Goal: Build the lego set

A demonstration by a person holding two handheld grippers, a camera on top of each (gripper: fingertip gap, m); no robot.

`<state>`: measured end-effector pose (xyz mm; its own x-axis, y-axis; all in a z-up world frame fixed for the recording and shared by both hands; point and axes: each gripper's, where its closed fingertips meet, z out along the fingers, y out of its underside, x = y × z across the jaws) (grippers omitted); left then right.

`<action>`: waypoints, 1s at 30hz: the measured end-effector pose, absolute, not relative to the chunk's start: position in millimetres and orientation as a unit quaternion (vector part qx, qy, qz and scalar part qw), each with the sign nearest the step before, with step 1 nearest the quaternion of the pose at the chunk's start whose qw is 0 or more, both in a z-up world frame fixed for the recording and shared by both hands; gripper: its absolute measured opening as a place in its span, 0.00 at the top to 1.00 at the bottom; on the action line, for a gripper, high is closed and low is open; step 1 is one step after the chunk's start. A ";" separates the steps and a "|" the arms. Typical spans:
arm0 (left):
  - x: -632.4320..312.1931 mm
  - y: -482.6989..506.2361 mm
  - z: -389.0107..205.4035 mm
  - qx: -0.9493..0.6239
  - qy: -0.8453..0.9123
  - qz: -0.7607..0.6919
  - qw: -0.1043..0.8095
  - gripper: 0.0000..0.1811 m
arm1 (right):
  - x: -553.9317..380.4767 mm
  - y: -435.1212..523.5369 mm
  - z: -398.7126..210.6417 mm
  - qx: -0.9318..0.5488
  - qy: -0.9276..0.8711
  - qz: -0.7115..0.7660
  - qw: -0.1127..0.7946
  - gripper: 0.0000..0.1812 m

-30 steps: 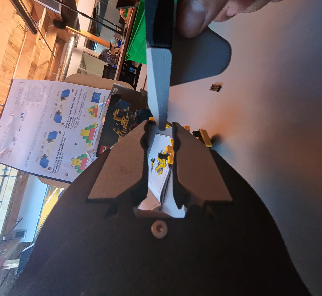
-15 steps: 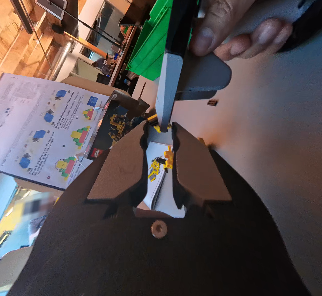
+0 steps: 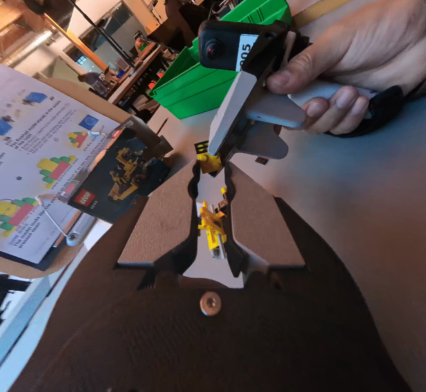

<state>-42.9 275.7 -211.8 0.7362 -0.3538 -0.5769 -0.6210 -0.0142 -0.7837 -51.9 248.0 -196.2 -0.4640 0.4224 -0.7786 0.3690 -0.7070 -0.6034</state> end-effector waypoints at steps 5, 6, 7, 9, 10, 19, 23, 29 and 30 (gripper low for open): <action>-41.7 276.8 -215.5 -0.711 0.340 0.085 0.610 0.90 | -50.8 249.6 -198.7 -0.522 -0.354 0.775 -0.022 0.90; -41.1 276.6 -215.8 -0.712 0.340 0.083 0.609 0.90 | -50.2 249.5 -199.0 -0.524 -0.354 0.774 -0.025 0.90; -40.4 276.4 -216.1 -0.712 0.341 0.078 0.609 0.90 | -49.4 249.3 -199.4 -0.524 -0.356 0.773 -0.027 0.89; -38.9 275.9 -217.4 -0.715 0.342 0.067 0.607 0.91 | -48.0 248.6 -201.1 -0.526 -0.363 0.769 -0.029 0.89; -37.8 275.8 -219.0 -0.717 0.343 0.061 0.604 0.91 | -47.1 248.2 -203.2 -0.529 -0.373 0.762 -0.028 0.89; -36.8 275.2 -248.6 -0.757 0.379 0.039 0.531 0.93 | -34.8 274.8 -227.6 -0.569 -0.556 0.585 0.160 0.84; -29.2 265.5 -256.3 -0.789 0.371 -0.064 0.485 0.93 | -25.0 261.0 -227.0 -0.473 -0.718 0.420 0.292 0.81; -15.6 249.2 -237.3 -0.813 0.256 -0.304 0.425 0.92 | -25.4 247.1 -228.1 -0.248 -0.824 0.112 0.498 0.90; -15.4 248.6 -235.8 -0.815 0.238 -0.324 0.417 0.92 | -27.0 244.1 -228.0 -0.236 -0.822 0.097 0.509 0.89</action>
